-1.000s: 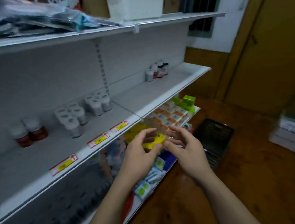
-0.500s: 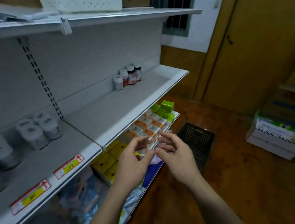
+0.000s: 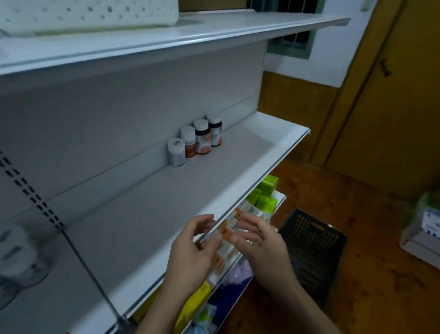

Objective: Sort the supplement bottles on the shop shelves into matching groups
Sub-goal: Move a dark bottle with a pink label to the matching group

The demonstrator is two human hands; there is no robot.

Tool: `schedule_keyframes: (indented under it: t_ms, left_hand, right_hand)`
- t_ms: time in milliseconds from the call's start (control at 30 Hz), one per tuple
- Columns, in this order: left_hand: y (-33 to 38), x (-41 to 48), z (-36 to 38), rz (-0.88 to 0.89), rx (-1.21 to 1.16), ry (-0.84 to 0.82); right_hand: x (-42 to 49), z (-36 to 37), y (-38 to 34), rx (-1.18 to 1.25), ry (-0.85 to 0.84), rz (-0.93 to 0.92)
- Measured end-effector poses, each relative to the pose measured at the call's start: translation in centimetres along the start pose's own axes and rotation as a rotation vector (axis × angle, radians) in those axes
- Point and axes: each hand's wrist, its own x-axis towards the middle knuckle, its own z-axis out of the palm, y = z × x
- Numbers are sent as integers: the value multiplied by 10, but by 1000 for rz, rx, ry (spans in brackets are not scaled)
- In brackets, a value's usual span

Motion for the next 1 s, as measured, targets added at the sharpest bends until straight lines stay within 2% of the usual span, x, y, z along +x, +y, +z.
schedule_keyframes:
  t_ms: [167, 300, 433, 600, 800, 1000]
  left_hand:
    - [-12, 57, 12, -69, 38, 86]
    - [-17, 116, 32, -101, 89, 243]
    - [-7, 174, 56, -206, 81, 337]
    - [1, 241, 81, -243, 110, 403]
    - [1, 287, 94, -265, 132, 487]
    - [-2, 287, 99, -311, 133, 564]
  right_hand:
    - [74, -4, 5, -91, -95, -46]
    - [161, -8, 10, -70, -192, -41]
    - [263, -12, 9, -125, -188, -57]
    - [367, -5, 1, -245, -181, -84]
    - [437, 12, -4, -277, -178, -123]
    - [466, 26, 5, -269, -246, -161]
